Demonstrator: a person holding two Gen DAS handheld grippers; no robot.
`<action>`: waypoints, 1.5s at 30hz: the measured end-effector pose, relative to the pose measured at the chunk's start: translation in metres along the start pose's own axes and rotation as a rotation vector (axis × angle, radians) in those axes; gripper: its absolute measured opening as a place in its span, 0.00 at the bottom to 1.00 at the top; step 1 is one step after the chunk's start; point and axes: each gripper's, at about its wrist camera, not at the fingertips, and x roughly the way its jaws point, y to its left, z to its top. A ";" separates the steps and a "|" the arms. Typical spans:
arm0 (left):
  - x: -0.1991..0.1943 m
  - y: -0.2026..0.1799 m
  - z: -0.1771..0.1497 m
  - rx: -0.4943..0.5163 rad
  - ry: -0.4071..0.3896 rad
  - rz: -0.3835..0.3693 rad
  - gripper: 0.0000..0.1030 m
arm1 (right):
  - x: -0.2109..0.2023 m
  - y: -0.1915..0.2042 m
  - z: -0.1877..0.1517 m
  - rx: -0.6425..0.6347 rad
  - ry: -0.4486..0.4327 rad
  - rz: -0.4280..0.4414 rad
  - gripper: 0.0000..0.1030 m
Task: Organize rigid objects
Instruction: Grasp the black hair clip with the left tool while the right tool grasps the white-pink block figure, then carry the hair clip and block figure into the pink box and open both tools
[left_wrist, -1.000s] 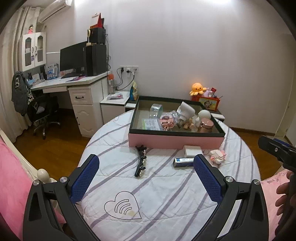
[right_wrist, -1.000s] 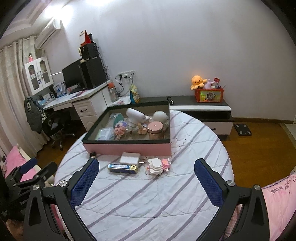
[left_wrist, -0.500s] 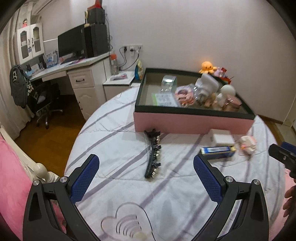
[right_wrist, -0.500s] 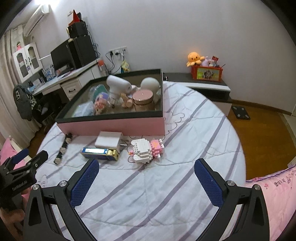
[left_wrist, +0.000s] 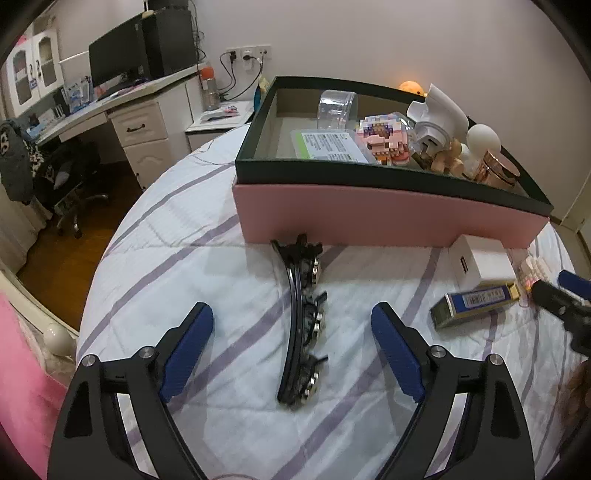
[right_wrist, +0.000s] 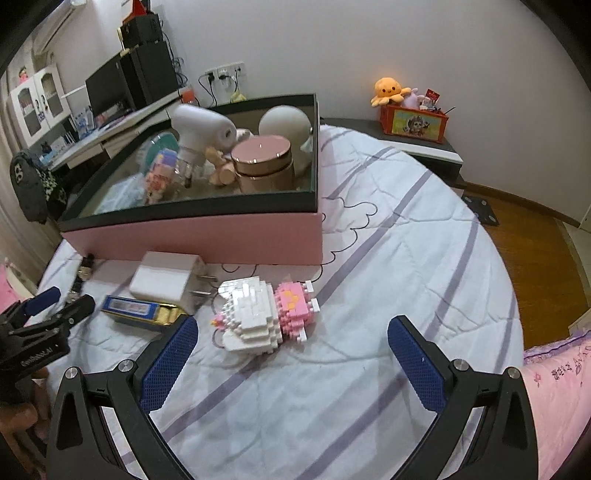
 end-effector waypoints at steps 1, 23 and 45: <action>0.002 -0.001 0.002 0.003 0.004 -0.004 0.81 | 0.004 0.001 0.001 -0.007 0.008 -0.004 1.00; -0.030 0.003 -0.005 -0.022 -0.057 -0.109 0.18 | -0.024 0.007 -0.011 -0.028 -0.048 0.026 0.61; -0.117 -0.007 0.018 0.027 -0.237 -0.121 0.18 | -0.093 0.024 0.014 -0.072 -0.188 0.113 0.61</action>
